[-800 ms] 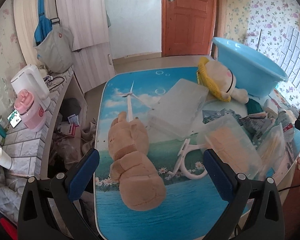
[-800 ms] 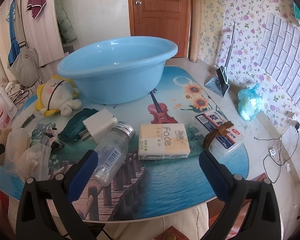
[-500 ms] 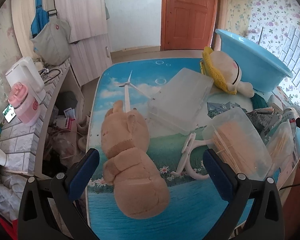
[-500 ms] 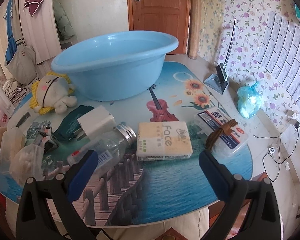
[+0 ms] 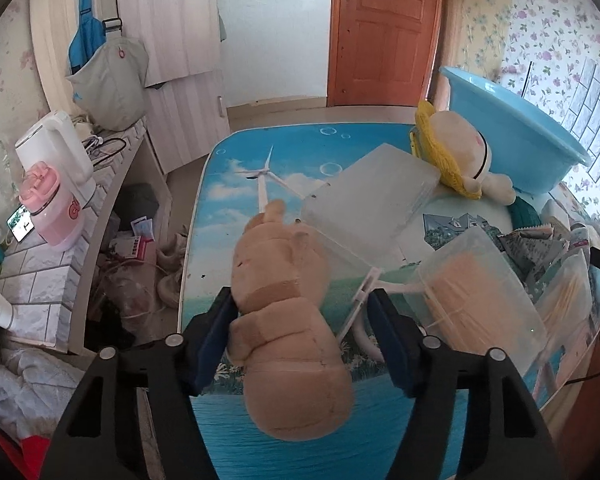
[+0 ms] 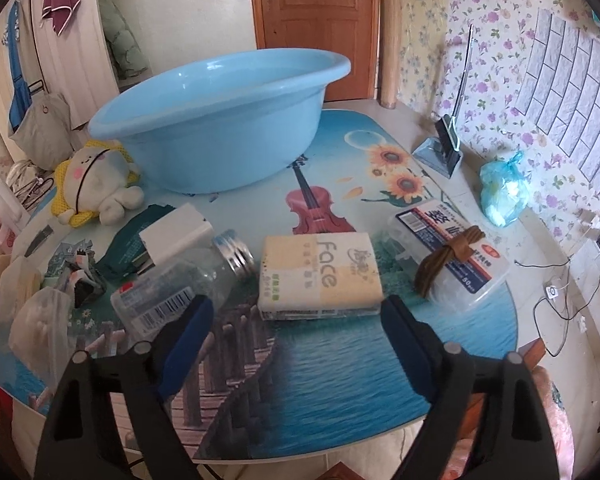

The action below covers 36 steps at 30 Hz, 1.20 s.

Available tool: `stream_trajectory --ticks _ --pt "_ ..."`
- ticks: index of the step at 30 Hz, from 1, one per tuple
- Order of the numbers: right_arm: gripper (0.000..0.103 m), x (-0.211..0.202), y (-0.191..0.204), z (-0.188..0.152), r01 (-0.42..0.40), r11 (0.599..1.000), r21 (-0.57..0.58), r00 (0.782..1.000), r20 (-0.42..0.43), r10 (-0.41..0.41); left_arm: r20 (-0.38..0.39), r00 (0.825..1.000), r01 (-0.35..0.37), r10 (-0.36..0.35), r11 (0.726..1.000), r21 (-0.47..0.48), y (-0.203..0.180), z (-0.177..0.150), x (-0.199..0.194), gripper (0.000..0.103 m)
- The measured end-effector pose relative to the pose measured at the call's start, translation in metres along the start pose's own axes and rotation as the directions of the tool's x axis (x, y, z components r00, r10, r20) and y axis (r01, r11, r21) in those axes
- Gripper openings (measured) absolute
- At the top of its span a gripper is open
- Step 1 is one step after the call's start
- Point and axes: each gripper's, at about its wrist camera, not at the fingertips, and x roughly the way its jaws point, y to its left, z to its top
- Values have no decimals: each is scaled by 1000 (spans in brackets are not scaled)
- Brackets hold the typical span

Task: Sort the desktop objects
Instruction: 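Grasp the tan plush bear with the left tool while the right tool grasps the 'face' tissue pack, then carry the bear and tissue pack to the blue basin and release both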

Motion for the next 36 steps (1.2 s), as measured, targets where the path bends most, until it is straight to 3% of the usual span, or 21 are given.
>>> stream_trajectory --ticks 2,4,6,8,10,11,26,36 --pt "77 -1 -1 0 3 1000 -9 1000 2 -3 7 1000 -6 6 1000 5 0 1 -2 58" --pt "63 -1 -1 -1 12 1000 -22 1000 3 -12 16 1000 -12 12 1000 5 -1 2 -6 52" --pt "60 -2 -2 0 7 1000 -31 1000 1 -7 27 1000 -9 9 1000 2 0 4 -10 42" --pt "57 -2 -3 -1 -5 1000 -30 1000 -1 5 29 1000 -2 2 1000 -2 0 6 -14 41" --pt "36 -1 -4 -1 -39 999 -29 999 -15 39 29 1000 -1 1 1000 0 0 5 -15 41" --pt "35 -1 -3 -2 -48 998 -31 999 -24 47 29 1000 -2 2 1000 2 -1 5 -16 41" --pt "39 -1 -14 -3 -66 998 16 998 -20 66 23 999 -32 31 999 33 -4 -2 -12 41" --pt "47 -10 -8 2 -66 996 -55 997 31 67 13 999 -34 34 999 33 -2 -2 -4 46"
